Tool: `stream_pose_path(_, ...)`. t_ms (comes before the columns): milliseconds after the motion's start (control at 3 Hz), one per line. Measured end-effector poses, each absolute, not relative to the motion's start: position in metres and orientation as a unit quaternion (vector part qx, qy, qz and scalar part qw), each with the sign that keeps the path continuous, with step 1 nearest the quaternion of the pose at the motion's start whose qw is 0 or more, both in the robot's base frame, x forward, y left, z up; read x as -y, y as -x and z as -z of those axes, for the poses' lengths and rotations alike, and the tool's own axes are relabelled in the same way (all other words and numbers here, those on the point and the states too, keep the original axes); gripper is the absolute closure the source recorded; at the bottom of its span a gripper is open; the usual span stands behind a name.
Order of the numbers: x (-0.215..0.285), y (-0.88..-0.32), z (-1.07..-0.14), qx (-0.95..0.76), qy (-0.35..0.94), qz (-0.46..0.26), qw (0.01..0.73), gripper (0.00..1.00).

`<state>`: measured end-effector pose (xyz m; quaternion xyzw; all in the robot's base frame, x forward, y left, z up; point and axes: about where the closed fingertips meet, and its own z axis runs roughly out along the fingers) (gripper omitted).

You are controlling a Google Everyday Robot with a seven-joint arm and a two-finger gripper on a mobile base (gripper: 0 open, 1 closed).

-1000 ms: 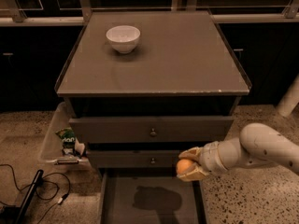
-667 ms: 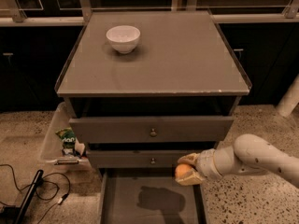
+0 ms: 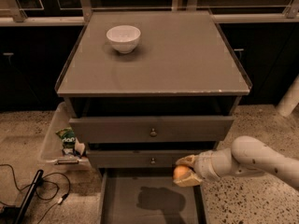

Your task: Place orange into bottom drawer

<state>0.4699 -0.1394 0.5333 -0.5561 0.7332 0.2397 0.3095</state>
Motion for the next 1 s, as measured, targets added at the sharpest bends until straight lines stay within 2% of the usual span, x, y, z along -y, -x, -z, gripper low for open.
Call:
stream_pose_path(667,0.104,-0.478,-0.432,-0.748,0.499,-0.308,0.31,1.0)
stream_pose_path(1000,0.092,-0.478,-0.386,-0.747,0.483,-0.31,0.335,1.0)
